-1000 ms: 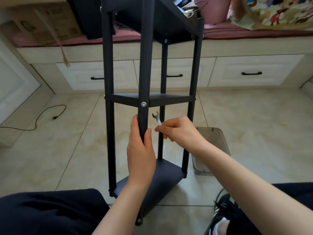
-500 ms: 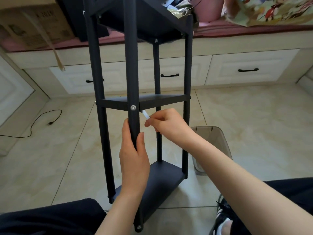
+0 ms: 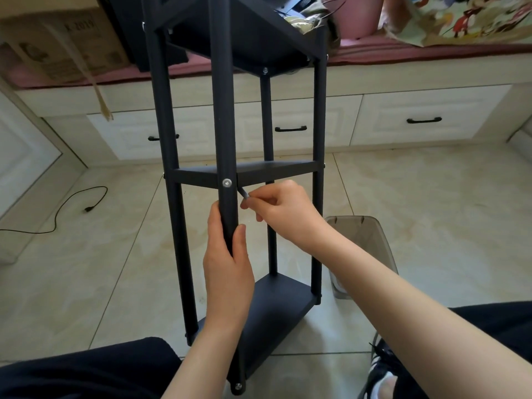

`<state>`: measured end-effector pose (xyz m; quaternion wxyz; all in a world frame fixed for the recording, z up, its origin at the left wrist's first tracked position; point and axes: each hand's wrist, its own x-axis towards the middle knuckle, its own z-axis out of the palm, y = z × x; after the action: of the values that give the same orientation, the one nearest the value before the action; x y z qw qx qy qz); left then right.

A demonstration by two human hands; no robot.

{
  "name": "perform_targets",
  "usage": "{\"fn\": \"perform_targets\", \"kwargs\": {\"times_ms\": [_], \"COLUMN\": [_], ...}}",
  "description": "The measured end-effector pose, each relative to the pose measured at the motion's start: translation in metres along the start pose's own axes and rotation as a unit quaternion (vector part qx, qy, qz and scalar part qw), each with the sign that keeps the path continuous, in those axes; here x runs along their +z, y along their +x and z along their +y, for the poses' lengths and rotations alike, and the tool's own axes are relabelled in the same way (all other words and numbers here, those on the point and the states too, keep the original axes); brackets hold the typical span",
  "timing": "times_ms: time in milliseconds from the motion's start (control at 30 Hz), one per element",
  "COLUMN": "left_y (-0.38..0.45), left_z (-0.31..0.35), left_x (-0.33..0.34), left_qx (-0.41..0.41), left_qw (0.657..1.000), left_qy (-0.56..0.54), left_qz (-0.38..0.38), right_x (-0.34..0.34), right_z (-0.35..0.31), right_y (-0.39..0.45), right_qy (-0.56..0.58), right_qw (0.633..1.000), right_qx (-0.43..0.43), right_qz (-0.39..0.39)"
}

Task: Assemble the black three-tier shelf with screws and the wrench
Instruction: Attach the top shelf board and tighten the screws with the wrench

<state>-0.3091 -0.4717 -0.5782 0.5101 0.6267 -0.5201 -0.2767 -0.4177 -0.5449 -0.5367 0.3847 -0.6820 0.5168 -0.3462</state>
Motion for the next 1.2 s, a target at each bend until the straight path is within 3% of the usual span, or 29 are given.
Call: {"fn": "perform_targets", "kwargs": {"times_ms": [400,800,1033,1200], "left_y": [-0.002,-0.002,-0.002,-0.001], "left_z": [0.000,-0.007,-0.008,-0.009], "left_x": [0.002,0.000,-0.003,-0.004], "left_qx": [0.008,0.027,0.028,0.027], "left_qw": [1.000,1.000,1.000,1.000], "left_qy": [-0.001,0.001,-0.003,0.000], "left_qz": [-0.004,-0.002,-0.011,-0.009], "right_x": [0.010,0.046,0.072,0.075], "right_z": [0.009,0.031,0.038,0.039], "right_y": [0.001,0.004,0.008,0.011], "right_qy": [0.014,0.083,0.183,0.187], "right_qw": [0.998,0.973,0.959,0.957], "right_qx": [-0.025,-0.136,-0.103,-0.109], "right_qz": [0.050,0.167,0.190,0.192]}}
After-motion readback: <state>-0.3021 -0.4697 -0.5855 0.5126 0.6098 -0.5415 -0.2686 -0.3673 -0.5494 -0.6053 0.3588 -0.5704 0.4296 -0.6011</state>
